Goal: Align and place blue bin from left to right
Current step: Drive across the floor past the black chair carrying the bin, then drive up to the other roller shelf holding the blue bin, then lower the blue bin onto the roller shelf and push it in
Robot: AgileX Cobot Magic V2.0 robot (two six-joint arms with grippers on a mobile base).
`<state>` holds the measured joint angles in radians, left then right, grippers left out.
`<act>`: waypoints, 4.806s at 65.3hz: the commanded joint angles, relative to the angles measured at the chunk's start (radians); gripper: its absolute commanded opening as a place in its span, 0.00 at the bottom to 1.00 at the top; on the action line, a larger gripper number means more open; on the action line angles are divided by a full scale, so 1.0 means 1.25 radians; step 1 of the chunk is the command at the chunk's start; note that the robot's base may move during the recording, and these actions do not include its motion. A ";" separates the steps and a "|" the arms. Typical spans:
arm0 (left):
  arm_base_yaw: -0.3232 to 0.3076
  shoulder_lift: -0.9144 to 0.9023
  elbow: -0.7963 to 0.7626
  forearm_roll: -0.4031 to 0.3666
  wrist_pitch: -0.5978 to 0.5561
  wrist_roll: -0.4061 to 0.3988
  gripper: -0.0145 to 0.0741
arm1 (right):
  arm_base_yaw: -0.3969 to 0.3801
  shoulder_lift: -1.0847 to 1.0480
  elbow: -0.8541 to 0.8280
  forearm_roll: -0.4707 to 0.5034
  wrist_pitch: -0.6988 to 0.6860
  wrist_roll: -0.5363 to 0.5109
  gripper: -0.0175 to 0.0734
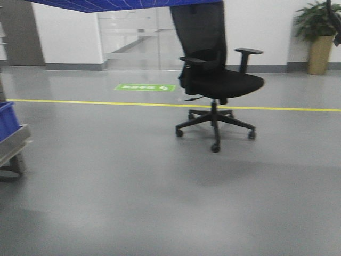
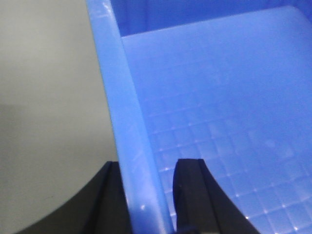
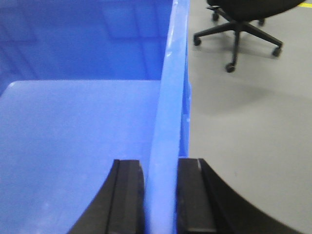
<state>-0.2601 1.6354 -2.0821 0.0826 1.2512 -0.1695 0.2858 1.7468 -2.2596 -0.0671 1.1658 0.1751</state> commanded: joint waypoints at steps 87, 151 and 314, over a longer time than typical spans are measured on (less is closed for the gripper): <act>-0.002 -0.019 -0.014 0.029 -0.043 0.023 0.04 | -0.002 -0.020 -0.017 -0.033 -0.083 -0.022 0.03; -0.002 -0.019 -0.014 0.029 -0.043 0.023 0.04 | -0.002 -0.020 -0.017 -0.033 -0.083 -0.022 0.03; -0.002 -0.019 -0.014 0.029 -0.043 0.023 0.04 | -0.002 -0.020 -0.017 -0.033 -0.083 -0.022 0.03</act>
<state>-0.2601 1.6354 -2.0821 0.0934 1.2512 -0.1695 0.2858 1.7468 -2.2596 -0.0614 1.1620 0.1769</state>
